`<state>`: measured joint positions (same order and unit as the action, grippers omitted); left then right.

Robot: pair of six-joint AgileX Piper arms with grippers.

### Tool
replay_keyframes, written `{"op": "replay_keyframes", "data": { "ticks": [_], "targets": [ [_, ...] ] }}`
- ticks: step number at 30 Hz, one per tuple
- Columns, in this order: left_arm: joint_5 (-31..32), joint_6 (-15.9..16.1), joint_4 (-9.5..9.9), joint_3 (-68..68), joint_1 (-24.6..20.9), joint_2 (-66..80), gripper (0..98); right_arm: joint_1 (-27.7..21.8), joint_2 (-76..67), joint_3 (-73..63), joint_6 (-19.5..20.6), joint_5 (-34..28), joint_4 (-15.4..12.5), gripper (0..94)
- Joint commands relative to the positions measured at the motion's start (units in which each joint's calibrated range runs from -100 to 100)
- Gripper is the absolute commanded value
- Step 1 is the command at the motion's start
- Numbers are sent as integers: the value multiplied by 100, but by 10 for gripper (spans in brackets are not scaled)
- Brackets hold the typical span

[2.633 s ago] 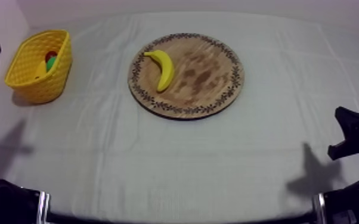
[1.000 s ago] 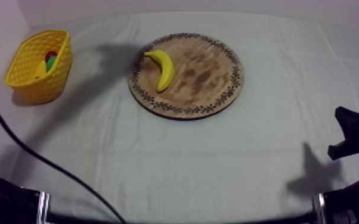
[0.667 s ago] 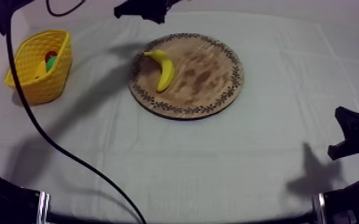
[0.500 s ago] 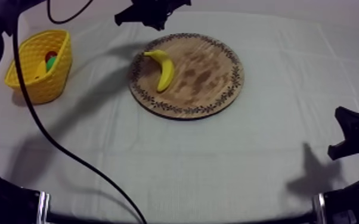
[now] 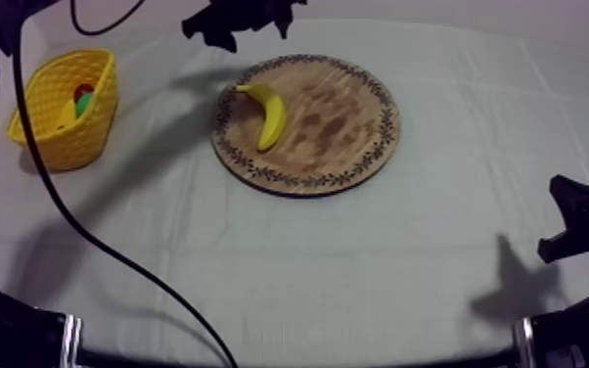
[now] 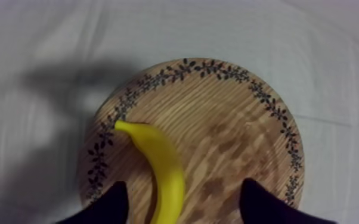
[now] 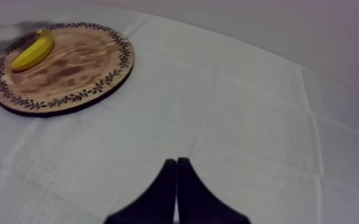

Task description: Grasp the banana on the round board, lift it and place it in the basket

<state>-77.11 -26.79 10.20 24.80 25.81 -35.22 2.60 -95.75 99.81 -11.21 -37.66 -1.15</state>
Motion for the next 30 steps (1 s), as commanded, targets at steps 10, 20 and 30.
{"op": "replay_keyframes", "data": {
  "ticks": [10,20,30],
  "targets": [
    [88,200,-153,-344,-86,142,786,0,0,-3,0,0,0,3],
    [89,196,-452,-863,-74,-145,781,0,0,-3,0,0,0,3],
    [2,160,-708,-503,-73,-805,771,0,0,-3,0,0,0,3]
  ]
}}
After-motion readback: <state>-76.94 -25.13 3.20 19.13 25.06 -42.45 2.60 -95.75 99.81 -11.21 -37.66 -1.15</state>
